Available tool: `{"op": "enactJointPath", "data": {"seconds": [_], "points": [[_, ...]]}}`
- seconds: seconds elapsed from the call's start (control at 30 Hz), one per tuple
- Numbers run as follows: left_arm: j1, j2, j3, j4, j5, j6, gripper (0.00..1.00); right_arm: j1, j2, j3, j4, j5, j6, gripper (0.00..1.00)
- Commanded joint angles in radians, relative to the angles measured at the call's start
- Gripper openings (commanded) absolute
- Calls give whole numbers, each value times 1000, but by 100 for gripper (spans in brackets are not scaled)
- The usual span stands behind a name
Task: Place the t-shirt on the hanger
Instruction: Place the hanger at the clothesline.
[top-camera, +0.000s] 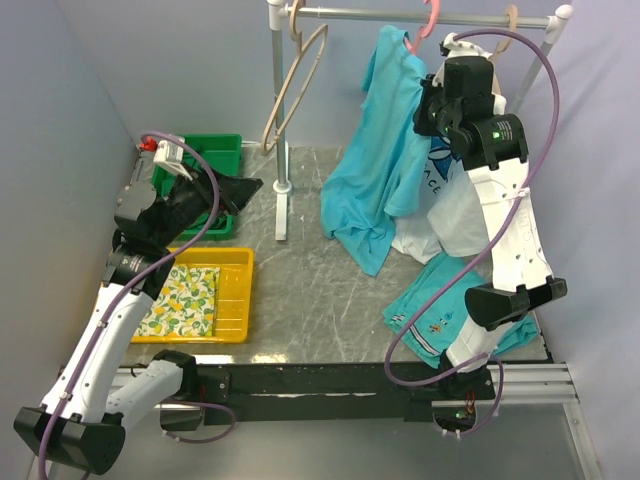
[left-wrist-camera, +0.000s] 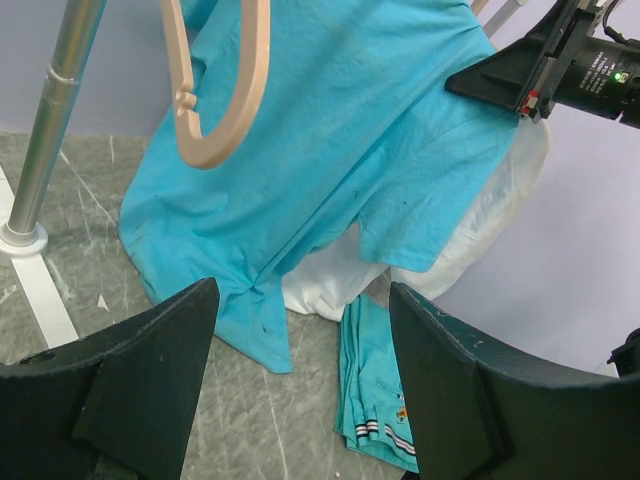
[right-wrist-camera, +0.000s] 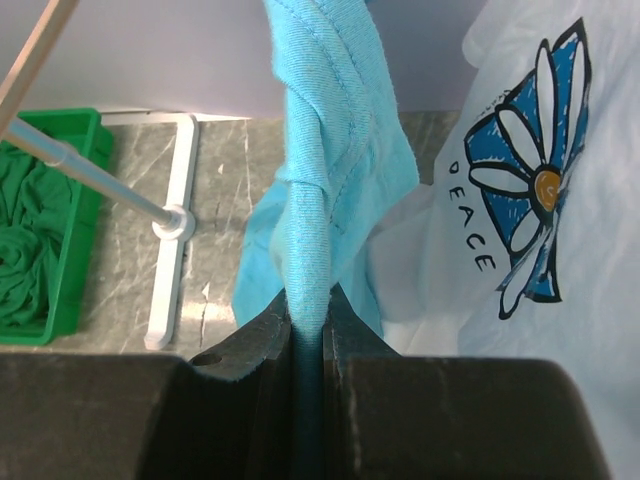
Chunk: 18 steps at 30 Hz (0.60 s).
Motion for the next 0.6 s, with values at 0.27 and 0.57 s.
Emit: {"op": "enactJointPath", "data": {"seconds": [0.27, 0.57], "points": [[-5, -12, 6, 0, 8, 30, 77, -50, -30, -14, 107, 35, -7, 5], [-5, -31, -34, -18, -21, 39, 80, -49, -134, -68, 126, -7, 38, 61]]}}
